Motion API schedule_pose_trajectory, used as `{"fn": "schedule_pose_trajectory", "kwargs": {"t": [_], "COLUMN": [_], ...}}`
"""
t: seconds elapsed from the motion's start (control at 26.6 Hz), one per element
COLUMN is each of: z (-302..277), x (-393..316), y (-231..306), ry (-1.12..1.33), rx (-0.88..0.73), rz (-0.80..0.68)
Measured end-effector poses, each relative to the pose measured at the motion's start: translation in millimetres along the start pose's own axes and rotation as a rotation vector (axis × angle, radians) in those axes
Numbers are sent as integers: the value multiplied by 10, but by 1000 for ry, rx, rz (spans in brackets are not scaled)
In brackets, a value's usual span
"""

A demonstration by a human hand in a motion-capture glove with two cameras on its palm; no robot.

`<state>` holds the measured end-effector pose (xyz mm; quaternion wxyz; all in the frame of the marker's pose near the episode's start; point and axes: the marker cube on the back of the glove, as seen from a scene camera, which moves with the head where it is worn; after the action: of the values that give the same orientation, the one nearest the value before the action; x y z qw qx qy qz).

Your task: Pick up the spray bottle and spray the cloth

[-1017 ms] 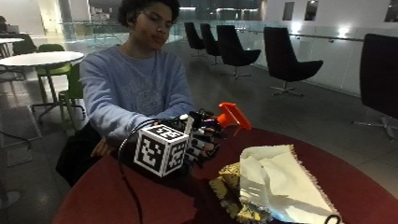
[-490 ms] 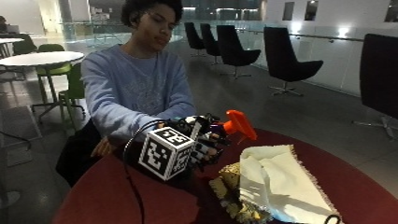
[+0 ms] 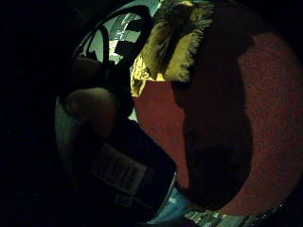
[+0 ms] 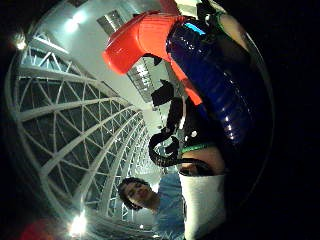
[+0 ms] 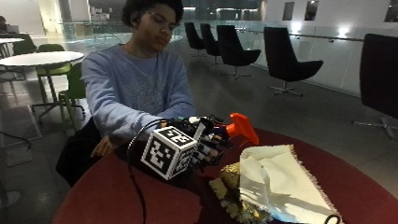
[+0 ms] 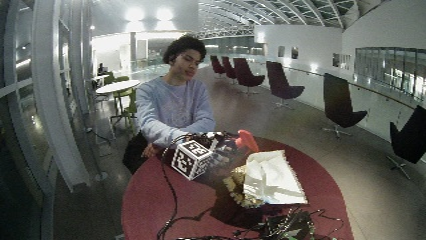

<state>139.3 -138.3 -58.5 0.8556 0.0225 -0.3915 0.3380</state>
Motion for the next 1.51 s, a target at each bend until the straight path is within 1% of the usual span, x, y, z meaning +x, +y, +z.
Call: {"fn": "schedule_pose_trajectory", "kwargs": {"t": [0.68,0.94,1.05,1.21,1.32,1.51], "z": [100,193,288,527,838,1587], "x": [27,-21,-93,-263,-419,-594], "y": [-33,-36,-12,47,110,223], "ry": [3,-17,-49,-95,-100,-69], "rx": [-14,8,26,15,-52,-194], "rz": [48,-2,-76,-239,-389,-624]}}
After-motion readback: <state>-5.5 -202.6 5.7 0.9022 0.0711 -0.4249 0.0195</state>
